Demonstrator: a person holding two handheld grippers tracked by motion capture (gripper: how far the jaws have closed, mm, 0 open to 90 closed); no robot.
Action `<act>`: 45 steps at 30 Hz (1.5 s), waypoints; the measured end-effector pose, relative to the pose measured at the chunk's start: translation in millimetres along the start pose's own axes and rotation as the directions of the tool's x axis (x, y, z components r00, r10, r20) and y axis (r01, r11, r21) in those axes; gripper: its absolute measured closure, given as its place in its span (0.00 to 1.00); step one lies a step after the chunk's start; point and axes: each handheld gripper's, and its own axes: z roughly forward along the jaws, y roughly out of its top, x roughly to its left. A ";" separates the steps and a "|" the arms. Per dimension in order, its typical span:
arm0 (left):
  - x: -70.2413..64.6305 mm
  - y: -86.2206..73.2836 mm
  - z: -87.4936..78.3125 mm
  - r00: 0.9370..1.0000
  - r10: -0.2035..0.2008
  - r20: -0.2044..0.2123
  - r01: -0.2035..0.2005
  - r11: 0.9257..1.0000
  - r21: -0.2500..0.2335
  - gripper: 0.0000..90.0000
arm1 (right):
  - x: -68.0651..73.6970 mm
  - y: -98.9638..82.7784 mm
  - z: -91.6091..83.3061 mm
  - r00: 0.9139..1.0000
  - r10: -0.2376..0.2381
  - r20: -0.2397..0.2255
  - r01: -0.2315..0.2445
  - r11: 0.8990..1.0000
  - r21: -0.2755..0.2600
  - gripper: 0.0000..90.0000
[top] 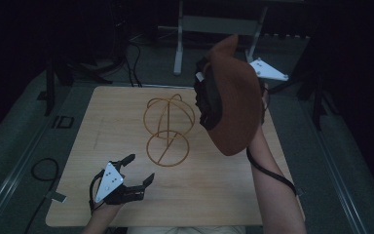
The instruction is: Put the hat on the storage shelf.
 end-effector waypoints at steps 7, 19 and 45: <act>7.8 -7.6 -4.9 0.999 -0.026 -0.025 0.026 1.000 -0.003 0.17 | 38.4 9.9 40.0 0.998 -0.018 -0.062 0.020 0.999 0.027 0.95; 8.7 -13.7 -3.1 0.999 -0.024 -0.039 0.024 1.000 0.007 0.17 | 89.9 -4.2 70.2 0.975 -0.047 -0.219 0.070 0.993 0.098 0.86; 7.7 -18.2 0.7 0.998 -0.051 -0.023 0.051 0.999 0.012 0.17 | 86.5 -28.7 62.1 0.936 0.058 -0.348 -0.005 0.988 0.152 0.35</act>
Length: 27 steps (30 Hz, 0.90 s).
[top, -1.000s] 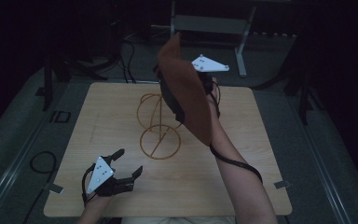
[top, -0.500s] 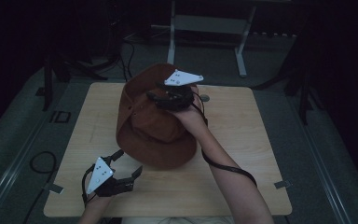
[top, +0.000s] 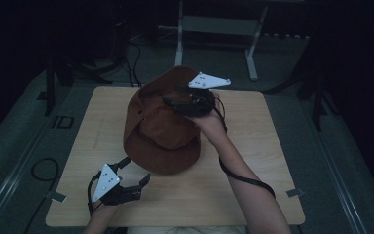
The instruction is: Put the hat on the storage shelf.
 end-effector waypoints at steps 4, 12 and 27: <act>-1.0 0.0 0.3 1.000 0.003 0.003 -0.003 1.000 0.000 0.17 | -3.2 -7.3 -9.7 1.000 0.004 -0.012 -0.004 1.000 0.005 0.26; -2.3 -0.7 2.7 1.000 0.001 0.007 -0.001 1.000 0.005 0.17 | -10.8 -22.4 -24.9 0.999 0.033 -0.031 -0.032 0.998 0.048 0.18; -2.6 -3.0 3.8 1.000 0.002 0.007 -0.002 1.000 0.015 0.17 | -15.4 -53.8 -51.8 1.000 0.026 0.006 -0.027 0.996 0.090 0.18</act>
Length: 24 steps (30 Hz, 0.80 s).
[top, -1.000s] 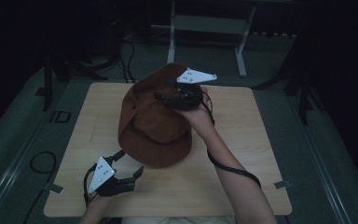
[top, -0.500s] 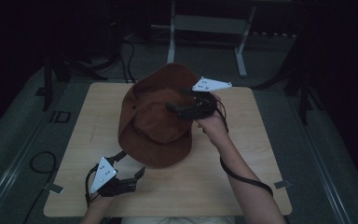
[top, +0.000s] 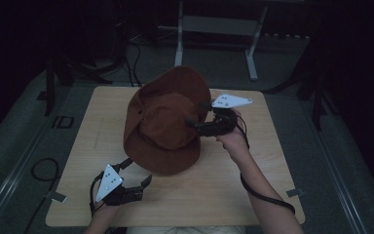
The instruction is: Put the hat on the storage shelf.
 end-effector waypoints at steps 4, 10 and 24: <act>0.0 -0.6 -0.3 1.000 0.006 -0.004 -0.006 1.000 0.003 0.17 | -2.7 -14.8 -9.5 1.000 0.005 0.006 -0.005 1.000 0.009 0.18; 0.4 -1.8 0.0 1.000 0.006 -0.005 -0.006 1.000 0.007 0.17 | -6.5 -38.7 -24.0 1.000 0.010 0.027 -0.011 1.000 0.018 0.18; 2.1 -5.4 2.7 1.000 0.006 -0.009 -0.006 1.000 0.027 0.17 | -23.9 -99.5 -54.3 0.996 0.043 0.079 -0.048 0.997 0.055 0.18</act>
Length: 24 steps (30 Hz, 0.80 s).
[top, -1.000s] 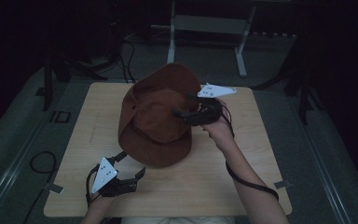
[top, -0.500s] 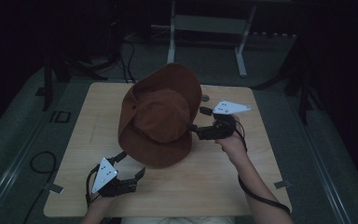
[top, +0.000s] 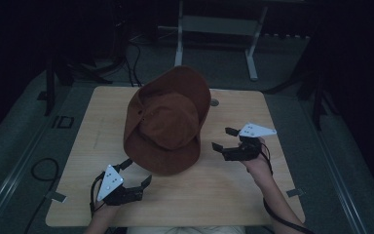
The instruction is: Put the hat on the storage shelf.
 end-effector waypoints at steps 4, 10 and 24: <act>1.5 -2.2 1.7 1.000 0.007 -0.004 -0.007 1.000 0.021 0.17 | -5.3 -18.2 -3.2 1.000 0.012 0.018 -0.012 1.000 0.009 0.18; 3.8 -5.7 3.8 1.000 0.009 -0.008 -0.008 0.999 0.038 0.17 | -13.2 -41.8 -9.8 0.998 0.035 0.048 -0.036 0.999 0.031 0.18; 4.3 -11.5 9.4 1.000 0.022 0.004 -0.022 0.997 0.080 0.17 | -23.7 -99.7 -40.7 0.990 0.066 0.124 -0.075 0.994 0.073 0.18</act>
